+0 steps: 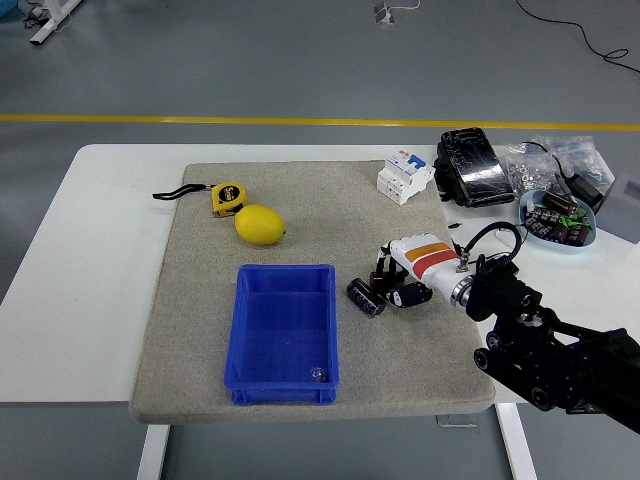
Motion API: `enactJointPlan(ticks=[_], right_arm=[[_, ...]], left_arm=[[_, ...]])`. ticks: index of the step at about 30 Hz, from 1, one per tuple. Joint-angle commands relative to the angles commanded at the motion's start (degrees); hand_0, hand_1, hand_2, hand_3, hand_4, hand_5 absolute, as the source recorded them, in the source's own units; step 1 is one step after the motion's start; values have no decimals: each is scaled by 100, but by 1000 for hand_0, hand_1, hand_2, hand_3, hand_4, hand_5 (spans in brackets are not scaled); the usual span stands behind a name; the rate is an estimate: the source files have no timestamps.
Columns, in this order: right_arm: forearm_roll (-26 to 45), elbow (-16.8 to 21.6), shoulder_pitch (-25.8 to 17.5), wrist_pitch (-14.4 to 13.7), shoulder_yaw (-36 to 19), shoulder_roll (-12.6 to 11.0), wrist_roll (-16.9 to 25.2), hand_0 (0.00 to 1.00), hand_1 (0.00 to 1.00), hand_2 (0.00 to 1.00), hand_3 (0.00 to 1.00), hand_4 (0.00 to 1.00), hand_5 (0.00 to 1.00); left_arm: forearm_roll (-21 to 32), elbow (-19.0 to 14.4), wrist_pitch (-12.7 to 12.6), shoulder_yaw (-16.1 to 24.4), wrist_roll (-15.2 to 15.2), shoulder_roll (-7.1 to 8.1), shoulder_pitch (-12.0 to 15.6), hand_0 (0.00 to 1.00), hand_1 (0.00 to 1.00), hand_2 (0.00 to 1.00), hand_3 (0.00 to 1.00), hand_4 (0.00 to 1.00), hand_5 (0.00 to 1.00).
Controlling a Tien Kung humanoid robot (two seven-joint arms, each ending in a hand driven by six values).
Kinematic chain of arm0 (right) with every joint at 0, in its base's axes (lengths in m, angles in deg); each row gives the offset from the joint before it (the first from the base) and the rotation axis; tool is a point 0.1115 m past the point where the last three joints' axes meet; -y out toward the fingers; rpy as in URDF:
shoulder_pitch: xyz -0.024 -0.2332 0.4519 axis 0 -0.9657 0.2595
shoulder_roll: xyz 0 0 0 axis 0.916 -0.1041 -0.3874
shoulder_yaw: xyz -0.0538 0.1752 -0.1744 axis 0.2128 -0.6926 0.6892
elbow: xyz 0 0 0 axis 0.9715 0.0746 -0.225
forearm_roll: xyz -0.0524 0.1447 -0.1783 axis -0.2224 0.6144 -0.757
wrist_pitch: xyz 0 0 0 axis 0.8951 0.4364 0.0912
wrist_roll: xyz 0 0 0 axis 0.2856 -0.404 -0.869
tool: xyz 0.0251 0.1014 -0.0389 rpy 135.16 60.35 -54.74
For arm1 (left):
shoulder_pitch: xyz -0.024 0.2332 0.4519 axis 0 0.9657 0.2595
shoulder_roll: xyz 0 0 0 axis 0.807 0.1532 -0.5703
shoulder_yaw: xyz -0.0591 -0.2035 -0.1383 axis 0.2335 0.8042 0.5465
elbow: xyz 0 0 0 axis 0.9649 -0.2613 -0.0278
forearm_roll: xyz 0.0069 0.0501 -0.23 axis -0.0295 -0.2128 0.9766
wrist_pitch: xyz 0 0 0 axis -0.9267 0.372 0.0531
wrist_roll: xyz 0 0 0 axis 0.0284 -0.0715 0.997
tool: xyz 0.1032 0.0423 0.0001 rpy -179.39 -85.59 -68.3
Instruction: Pick up the battery,place it into the box
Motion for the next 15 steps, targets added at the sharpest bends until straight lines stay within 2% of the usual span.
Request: enactJointPlan(ticks=[15], right_arm=[[-214, 235, 34, 35, -438, -119, -92, 183, 355, 438, 467, 702, 220]], left_arm=[[-2, 4, 2, -2, -1, 13, 27, 542, 534, 622, 584, 634, 603]])
